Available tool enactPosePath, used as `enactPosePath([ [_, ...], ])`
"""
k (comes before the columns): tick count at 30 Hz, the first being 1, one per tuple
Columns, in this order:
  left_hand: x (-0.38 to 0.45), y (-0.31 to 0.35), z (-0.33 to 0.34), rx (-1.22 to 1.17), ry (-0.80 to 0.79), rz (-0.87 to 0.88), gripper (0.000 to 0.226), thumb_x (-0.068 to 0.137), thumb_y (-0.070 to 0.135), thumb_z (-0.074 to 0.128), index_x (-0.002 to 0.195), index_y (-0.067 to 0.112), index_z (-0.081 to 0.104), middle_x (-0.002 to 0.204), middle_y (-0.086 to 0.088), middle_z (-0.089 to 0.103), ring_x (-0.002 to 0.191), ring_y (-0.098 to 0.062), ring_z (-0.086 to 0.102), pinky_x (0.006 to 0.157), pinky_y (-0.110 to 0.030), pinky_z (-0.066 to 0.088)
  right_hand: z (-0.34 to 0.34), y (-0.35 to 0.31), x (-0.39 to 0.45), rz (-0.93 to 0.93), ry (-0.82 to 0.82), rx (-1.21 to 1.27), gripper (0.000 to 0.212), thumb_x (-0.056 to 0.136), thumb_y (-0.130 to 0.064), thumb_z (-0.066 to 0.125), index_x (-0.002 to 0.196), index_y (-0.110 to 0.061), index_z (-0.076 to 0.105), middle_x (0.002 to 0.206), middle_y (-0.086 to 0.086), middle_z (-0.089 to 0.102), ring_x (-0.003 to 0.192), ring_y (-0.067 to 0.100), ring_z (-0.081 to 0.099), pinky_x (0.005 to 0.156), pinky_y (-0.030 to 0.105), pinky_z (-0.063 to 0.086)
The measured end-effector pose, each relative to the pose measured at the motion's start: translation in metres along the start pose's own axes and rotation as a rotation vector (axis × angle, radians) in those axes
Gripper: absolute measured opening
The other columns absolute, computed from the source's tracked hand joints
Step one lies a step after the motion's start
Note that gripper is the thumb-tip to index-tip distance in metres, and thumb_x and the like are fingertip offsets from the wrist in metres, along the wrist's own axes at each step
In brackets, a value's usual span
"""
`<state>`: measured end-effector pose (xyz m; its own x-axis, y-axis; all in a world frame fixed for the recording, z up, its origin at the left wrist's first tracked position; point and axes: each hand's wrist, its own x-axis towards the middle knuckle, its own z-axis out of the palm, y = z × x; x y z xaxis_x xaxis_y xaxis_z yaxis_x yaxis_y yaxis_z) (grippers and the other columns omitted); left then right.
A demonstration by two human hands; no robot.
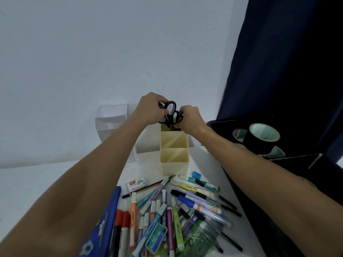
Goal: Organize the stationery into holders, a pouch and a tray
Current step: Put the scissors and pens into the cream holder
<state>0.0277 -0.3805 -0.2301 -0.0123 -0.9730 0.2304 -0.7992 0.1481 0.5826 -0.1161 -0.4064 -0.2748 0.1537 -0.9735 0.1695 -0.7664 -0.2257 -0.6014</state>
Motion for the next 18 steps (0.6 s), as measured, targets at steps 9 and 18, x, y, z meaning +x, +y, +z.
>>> enactPosePath([
  [9, 0.001, -0.011, 0.018, -0.127, 0.065, -0.053, 0.024, 0.084, 0.02, 0.07, 0.107, 0.014, 0.069, 0.101, 0.0, 0.065, 0.094, -0.016, 0.06, 0.079, -0.024, 0.047, 0.003, 0.002, -0.007, 0.019, -0.008, 0.035, 0.017, 0.082, -0.001, 0.064, 0.098, 0.005, 0.066, 0.097, 0.018, 0.067, 0.081, 0.029, 0.065, 0.075, 0.041, 0.058],
  [18, -0.002, -0.026, 0.026, -0.3, 0.141, -0.174, 0.025, 0.085, 0.019, 0.069, 0.11, 0.013, 0.066, 0.107, -0.006, 0.066, 0.093, -0.027, 0.067, 0.087, -0.038, 0.055, 0.009, 0.013, -0.026, 0.133, 0.057, -0.051, 0.037, 0.082, 0.014, 0.048, 0.117, 0.004, 0.057, 0.117, 0.016, 0.056, 0.102, 0.034, 0.061, 0.083, 0.047, 0.055],
])
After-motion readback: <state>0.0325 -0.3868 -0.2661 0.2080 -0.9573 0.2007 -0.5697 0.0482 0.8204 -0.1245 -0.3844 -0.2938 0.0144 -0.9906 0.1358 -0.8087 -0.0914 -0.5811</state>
